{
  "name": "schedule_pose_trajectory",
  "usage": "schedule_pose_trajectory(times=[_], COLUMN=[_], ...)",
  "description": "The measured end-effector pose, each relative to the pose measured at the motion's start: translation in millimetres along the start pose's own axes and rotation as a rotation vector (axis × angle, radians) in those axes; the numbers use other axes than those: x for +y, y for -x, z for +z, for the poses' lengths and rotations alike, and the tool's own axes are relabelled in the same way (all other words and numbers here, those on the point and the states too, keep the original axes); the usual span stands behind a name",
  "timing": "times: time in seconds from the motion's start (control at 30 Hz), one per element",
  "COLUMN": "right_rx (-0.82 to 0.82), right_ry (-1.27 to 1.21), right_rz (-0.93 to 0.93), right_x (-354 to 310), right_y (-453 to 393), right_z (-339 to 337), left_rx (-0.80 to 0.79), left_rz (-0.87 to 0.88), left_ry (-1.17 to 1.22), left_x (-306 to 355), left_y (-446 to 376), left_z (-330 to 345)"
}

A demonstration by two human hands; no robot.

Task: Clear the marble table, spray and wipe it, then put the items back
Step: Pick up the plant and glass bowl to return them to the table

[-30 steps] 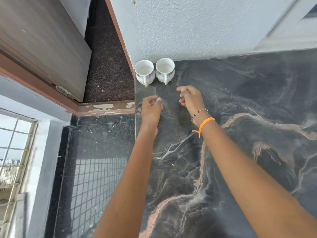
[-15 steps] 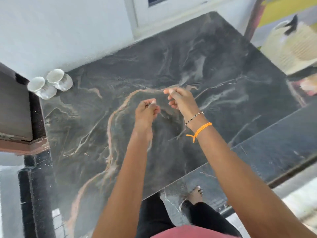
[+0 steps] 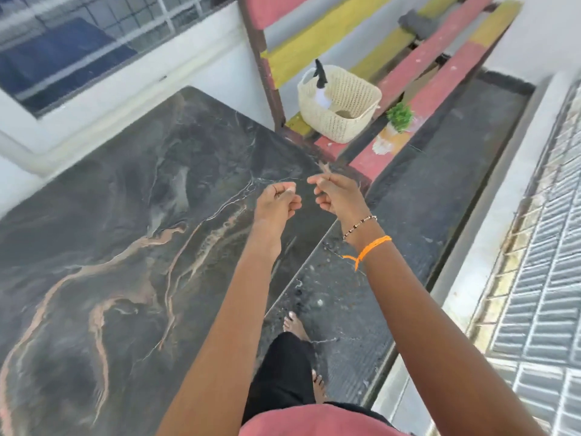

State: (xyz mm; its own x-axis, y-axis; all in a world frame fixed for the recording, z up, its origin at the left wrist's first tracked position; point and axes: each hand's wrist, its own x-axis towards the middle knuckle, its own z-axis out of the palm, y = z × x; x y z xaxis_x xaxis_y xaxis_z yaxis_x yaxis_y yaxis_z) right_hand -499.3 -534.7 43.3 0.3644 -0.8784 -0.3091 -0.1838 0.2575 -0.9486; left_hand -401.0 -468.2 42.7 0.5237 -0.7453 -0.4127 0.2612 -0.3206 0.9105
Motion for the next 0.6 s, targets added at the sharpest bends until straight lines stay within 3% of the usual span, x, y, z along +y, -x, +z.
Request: schedule_pose_trajectory(times=[0.23, 0.47, 0.6], right_rx=[0.169, 0.342, 0.364], right_ry=[-0.061, -0.121, -0.166], right_rz=[0.07, 0.089, 0.115], right_x=[-10.3, -26.8, -23.9], right_y=[-97.5, -192.9, -239.0], right_z=[-91.7, -162.7, -194.7], left_rx=[-0.162, -0.285, -0.28], left_rz=[-0.038, -0.102, -0.108], left_ry=[-0.008, -0.209, -0.276], left_x=[22.1, 43.7, 49.0], left_y=[-97.1, -183.9, -224.8], left_z=[112.8, 199.7, 235.1])
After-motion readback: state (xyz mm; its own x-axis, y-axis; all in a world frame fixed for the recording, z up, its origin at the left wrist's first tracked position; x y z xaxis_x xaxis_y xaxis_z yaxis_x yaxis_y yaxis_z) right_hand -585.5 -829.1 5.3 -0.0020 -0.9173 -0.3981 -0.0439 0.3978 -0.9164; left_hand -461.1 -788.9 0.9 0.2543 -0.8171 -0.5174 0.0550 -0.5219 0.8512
